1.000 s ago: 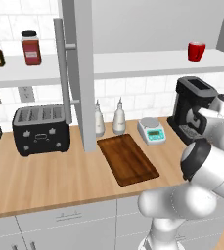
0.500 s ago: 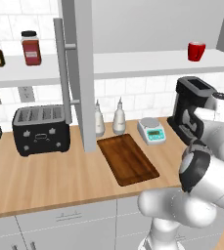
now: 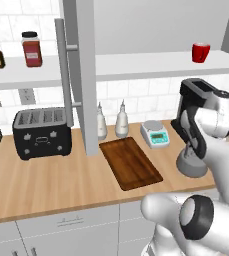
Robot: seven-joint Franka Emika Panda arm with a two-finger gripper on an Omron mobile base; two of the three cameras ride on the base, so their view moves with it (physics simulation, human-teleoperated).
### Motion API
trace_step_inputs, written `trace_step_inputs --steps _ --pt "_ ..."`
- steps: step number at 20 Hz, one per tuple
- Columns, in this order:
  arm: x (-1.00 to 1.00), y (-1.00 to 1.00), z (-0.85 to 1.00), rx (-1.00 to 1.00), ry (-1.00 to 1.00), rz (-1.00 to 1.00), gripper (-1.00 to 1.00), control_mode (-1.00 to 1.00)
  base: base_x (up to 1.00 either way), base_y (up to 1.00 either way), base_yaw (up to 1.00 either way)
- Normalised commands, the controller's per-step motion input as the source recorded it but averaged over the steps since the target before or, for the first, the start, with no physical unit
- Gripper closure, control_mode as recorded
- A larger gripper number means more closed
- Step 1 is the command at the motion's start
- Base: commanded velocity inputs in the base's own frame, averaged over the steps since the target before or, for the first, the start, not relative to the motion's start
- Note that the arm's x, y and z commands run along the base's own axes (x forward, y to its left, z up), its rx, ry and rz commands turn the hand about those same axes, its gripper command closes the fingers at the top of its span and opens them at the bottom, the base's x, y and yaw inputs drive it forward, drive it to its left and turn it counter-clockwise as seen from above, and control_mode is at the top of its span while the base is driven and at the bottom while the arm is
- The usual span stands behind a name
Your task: Pick the kettle from the counter and place it on the tray. Then pick the mug from the cabinet and place it on the tray. Then close the cabinet doors.
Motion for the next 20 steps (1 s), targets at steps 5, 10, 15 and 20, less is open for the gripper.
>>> trace_step_inputs --steps 5,10,15,20 --pt "-0.08 0.94 0.16 0.02 -0.36 -0.02 1.00 -1.00 0.00 0.00 0.00" --pt "0.22 0.92 0.16 0.00 -0.30 -0.05 1.00 -1.00 0.00 0.00 0.00" --pt "0.42 0.76 0.28 0.00 0.00 0.00 1.00 -1.00 0.00 0.00 0.00" --pt "0.58 0.58 0.01 0.01 0.01 0.00 1.00 -1.00 0.00 0.00 0.00"
